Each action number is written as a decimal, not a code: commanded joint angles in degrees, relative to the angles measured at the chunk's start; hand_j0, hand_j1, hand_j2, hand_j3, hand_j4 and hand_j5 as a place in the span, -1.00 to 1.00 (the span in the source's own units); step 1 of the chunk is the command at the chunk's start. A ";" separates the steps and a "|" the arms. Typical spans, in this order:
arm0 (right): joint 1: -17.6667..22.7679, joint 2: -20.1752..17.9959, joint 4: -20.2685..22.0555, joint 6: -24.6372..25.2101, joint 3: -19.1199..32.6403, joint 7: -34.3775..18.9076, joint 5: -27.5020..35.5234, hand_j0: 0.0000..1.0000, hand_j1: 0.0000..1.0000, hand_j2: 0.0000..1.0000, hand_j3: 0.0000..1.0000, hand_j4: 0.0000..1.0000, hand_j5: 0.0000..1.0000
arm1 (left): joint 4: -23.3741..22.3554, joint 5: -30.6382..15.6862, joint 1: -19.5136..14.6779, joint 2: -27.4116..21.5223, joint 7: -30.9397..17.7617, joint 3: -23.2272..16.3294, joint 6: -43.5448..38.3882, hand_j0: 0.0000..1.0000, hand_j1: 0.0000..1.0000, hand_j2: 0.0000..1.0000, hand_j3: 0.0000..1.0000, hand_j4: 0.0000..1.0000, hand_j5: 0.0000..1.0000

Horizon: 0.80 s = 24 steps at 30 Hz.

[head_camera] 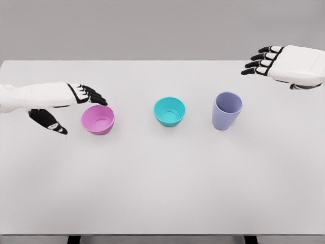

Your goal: Stacking bowl and cup with both arms

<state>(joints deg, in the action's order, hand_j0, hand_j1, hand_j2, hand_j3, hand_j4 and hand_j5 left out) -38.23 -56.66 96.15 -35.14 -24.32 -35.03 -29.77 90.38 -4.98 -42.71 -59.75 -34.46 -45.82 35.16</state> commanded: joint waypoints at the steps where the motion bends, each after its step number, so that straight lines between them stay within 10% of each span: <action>1: 0.00 0.14 0.00 0.14 0.07 0.03 0.16 1.00 1.00 1.00 1.00 1.00 1.00 | 3.66 -2.49 0.00 -0.37 -0.54 -3.05 -0.16 1.00 1.00 1.00 1.00 1.00 1.00; 9: 0.00 0.06 0.00 0.14 0.07 0.03 0.16 1.00 1.00 1.00 1.00 1.00 1.00 | 8.50 2.26 -2.55 1.39 -0.54 -2.96 -17.76 1.00 1.00 1.00 1.00 1.00 1.00; 24: -0.35 0.32 0.00 0.14 -0.02 0.03 0.16 1.00 1.00 1.00 1.00 1.00 1.00 | 8.41 13.15 -2.46 4.11 -0.54 -3.14 -20.40 1.00 1.00 1.00 1.00 1.00 1.00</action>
<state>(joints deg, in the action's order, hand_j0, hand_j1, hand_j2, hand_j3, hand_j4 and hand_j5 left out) -38.58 -56.31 96.14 -35.14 -24.33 -35.03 -29.78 98.79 6.70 -45.18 -55.62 -35.02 -48.95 14.77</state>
